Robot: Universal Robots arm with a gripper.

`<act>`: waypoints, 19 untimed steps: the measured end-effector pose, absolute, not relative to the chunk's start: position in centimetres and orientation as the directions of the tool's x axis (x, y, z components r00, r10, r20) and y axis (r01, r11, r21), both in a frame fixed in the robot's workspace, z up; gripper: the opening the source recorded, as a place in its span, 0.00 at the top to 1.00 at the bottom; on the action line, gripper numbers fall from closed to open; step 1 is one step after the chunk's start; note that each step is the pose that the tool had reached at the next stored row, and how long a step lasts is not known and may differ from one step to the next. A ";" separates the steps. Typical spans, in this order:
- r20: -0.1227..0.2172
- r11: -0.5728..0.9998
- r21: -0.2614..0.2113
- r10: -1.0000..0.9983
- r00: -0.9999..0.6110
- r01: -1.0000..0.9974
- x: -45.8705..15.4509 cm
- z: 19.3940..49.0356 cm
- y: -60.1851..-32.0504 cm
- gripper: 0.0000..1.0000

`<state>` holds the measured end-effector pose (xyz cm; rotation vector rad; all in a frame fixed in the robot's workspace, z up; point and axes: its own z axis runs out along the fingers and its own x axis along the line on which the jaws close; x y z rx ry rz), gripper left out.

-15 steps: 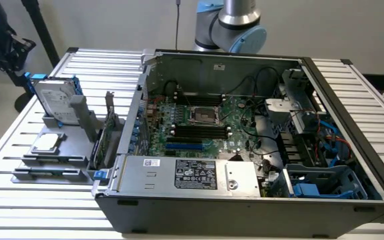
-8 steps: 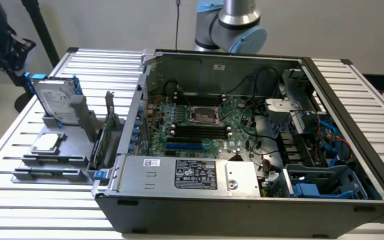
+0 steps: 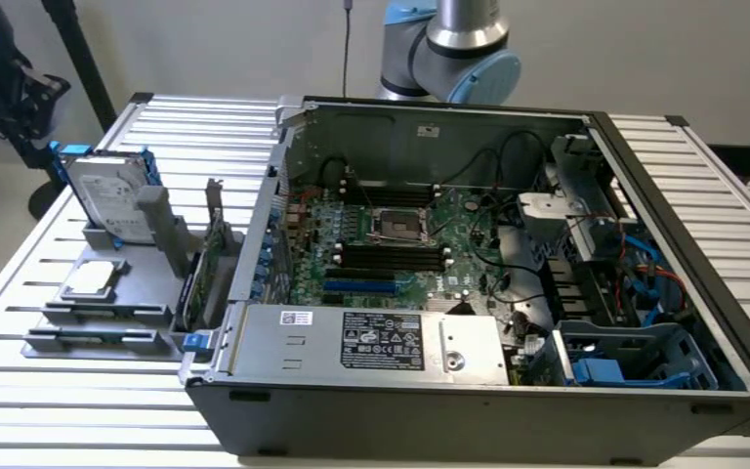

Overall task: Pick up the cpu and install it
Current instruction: 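Pick up the cpu and move it towards the insertion slot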

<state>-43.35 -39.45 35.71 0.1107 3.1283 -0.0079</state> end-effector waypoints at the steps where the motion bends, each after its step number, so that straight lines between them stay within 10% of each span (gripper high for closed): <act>1: -0.012 0.997 -0.005 0.071 -0.997 0.071 -43.3 35.7 -39.4 0.83; 9: -0.012 0.997 -0.005 0.071 -0.997 0.071 -43.3 35.0 -39.4 0.46; 19: -0.012 0.997 -0.005 0.071 -0.997 0.071 -43.3 33.1 -39.5 0.38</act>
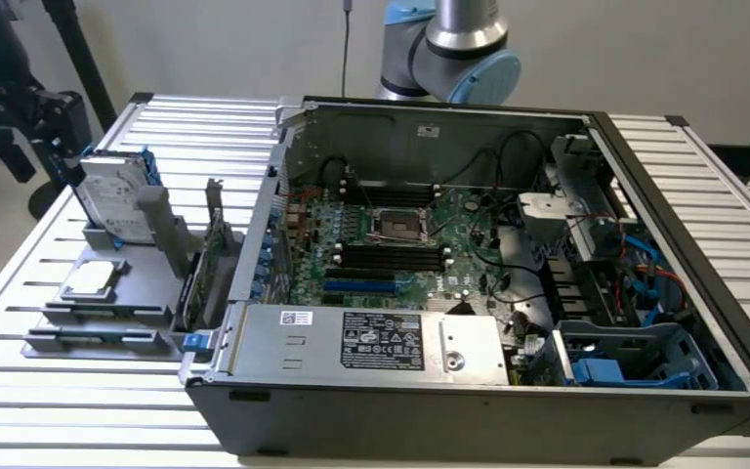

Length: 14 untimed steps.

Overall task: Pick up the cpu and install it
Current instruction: 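Pick up the cpu and move it towards the insertion slot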

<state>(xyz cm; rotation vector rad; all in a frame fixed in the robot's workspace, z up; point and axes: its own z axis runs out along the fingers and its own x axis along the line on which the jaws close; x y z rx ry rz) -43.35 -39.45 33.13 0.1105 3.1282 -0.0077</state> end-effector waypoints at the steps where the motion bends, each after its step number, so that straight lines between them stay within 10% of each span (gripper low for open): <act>1: -0.012 0.998 -0.005 0.070 -0.997 0.070 -43.4 32.9 -39.5 0.38; 14: 0.002 1.000 -0.005 0.026 -1.000 0.026 -43.3 30.6 -41.0 0.38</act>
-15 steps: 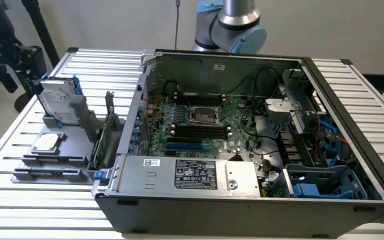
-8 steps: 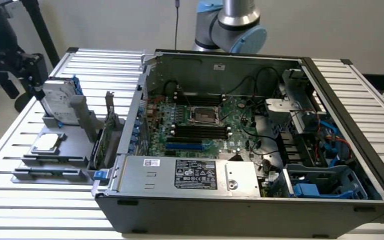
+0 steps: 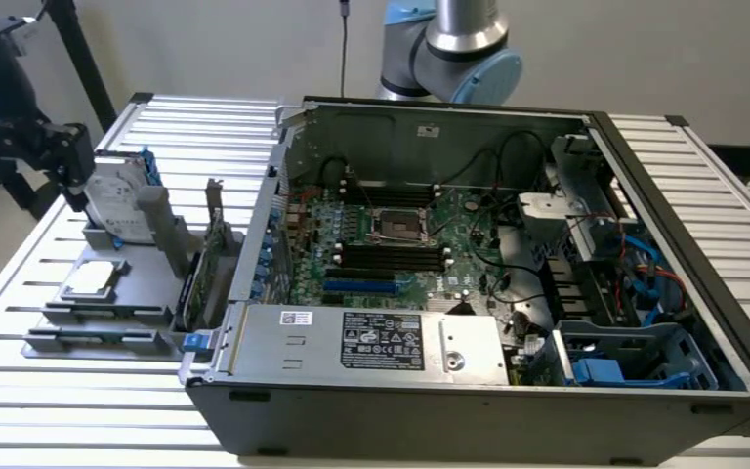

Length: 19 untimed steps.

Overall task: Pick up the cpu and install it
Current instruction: 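Pick up the cpu and move it towards the insertion slot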

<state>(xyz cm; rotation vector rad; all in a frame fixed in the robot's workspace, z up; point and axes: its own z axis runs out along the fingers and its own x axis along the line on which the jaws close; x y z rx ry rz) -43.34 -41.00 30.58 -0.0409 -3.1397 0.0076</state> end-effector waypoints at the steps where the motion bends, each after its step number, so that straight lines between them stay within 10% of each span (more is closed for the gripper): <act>1: 0.002 1.000 -0.005 0.023 -1.000 0.023 -43.3 30.4 -41.1 0.38; 19: 0.002 1.000 -0.003 -0.004 -1.000 -0.004 -43.3 27.1 -41.7 0.38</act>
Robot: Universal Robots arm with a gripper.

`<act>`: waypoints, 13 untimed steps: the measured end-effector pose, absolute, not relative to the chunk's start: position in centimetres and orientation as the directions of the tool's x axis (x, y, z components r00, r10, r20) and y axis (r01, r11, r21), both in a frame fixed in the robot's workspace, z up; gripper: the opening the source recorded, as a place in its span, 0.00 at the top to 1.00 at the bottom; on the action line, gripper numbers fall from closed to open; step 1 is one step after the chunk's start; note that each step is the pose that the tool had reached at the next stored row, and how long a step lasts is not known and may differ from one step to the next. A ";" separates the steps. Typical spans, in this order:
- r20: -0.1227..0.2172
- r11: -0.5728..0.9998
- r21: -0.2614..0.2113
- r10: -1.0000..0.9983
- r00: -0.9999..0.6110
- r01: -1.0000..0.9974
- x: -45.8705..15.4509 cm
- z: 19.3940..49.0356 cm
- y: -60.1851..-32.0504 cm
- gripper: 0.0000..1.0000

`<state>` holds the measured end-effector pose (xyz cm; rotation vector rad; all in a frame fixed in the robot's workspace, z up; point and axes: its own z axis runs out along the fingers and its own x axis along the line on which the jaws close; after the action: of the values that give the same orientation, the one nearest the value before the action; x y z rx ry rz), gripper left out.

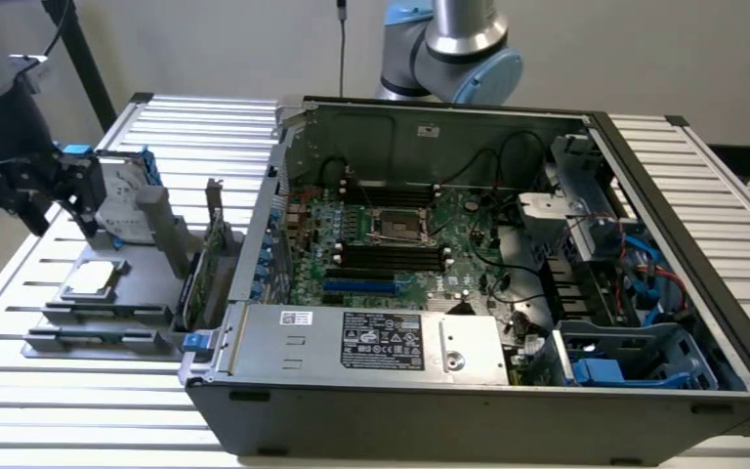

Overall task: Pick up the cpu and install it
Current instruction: 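Pick up the cpu and move it towards the insertion slot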

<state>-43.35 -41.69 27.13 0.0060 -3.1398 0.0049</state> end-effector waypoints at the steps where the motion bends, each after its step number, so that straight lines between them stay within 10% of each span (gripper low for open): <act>1: 0.002 1.000 -0.003 -0.005 -1.000 -0.005 -43.3 27.0 -41.7 0.38; 13: 0.033 1.000 0.016 -0.018 -0.999 -0.018 -43.1 26.0 -42.0 0.38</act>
<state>-43.12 -42.05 26.00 0.0278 -3.1078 -0.0239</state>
